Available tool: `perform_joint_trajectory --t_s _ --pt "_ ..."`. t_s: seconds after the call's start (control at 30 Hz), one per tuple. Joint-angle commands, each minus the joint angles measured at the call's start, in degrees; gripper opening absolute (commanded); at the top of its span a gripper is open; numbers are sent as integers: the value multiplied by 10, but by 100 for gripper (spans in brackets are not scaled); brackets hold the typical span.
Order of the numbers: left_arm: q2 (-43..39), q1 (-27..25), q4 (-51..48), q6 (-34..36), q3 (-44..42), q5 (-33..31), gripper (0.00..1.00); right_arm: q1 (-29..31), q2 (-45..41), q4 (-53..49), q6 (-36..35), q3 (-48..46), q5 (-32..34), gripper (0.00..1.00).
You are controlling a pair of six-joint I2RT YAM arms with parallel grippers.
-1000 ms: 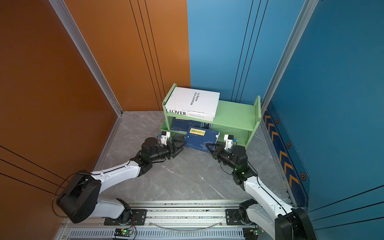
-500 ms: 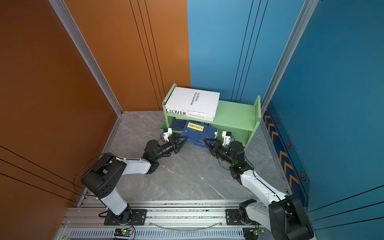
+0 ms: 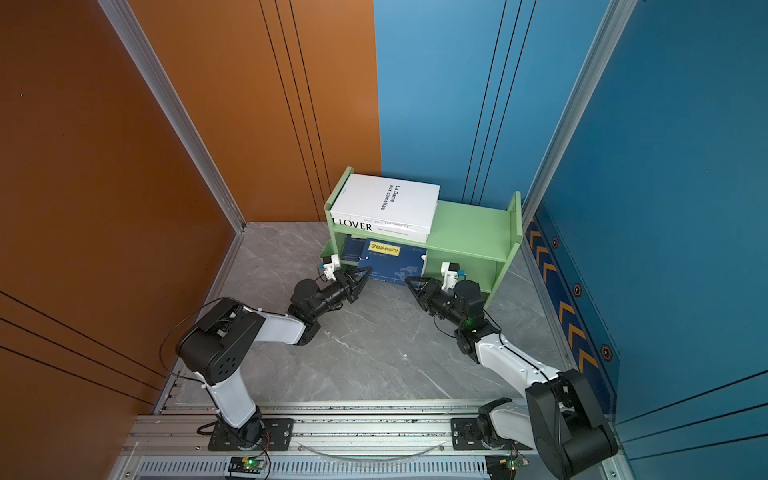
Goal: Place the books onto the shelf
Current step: 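Insert the paperback upright into the shelf's lower tier with both grippers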
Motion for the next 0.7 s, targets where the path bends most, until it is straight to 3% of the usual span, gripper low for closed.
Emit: perform_joint_trajectory --t_s 0.0,0.37,0.53,0.67 --pt "2 6 37 -3 17 11 0 -5 18 40 5 5 3 36" --pt "6 25 36 -16 23 18 3 -10 60 44 -7 19 32 15" --pt "-1 45 29 -23 26 17 25 -11 100 60 -19 50 32 12" --pt "-24 59 -12 -10 28 18 52 -15 155 125 4 76 18 9"
